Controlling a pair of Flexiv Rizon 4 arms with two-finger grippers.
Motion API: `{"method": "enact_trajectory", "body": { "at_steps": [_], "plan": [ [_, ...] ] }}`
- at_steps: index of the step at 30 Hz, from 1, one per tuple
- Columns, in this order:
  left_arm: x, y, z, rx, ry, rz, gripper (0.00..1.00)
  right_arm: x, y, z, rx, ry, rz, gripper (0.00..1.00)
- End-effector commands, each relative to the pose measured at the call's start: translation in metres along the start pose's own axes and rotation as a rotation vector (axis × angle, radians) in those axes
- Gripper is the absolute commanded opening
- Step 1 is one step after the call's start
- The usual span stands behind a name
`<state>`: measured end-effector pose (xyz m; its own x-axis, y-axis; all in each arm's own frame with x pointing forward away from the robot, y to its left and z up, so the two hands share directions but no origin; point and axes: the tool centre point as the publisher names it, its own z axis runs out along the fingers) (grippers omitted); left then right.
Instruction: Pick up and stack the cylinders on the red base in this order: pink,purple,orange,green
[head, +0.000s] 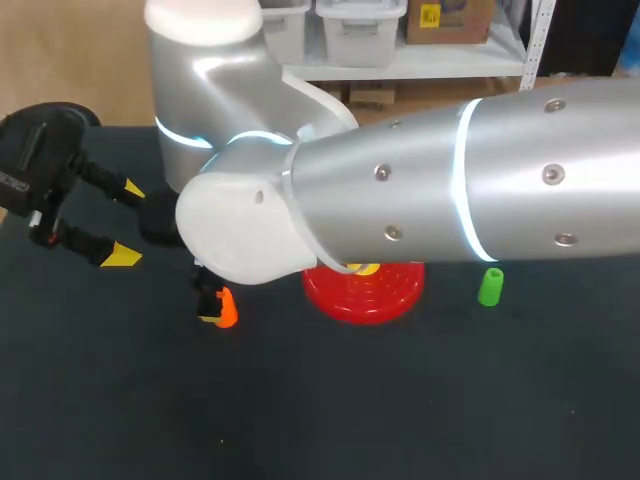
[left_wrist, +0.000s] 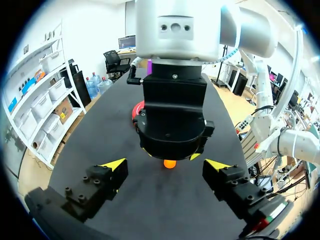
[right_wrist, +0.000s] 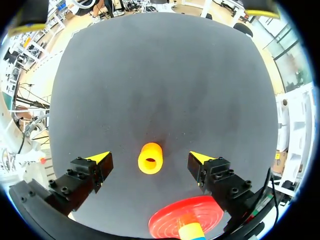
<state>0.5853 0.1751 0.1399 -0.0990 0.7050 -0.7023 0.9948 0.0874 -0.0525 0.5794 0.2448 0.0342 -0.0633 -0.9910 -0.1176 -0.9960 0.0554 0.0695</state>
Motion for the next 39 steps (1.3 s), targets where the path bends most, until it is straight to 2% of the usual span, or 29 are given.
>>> {"method": "enact_trajectory", "body": {
  "at_steps": [1,39],
  "plan": [
    [0.001,0.000,0.000,0.000,-0.002,0.002,1.00,0.001,-0.001,0.001,-0.004,-0.006,-0.003,1.00],
    [0.001,0.000,0.000,0.000,-0.002,0.002,1.00,0.003,0.002,0.013,-0.031,0.009,-0.012,1.00]
  ]
}}
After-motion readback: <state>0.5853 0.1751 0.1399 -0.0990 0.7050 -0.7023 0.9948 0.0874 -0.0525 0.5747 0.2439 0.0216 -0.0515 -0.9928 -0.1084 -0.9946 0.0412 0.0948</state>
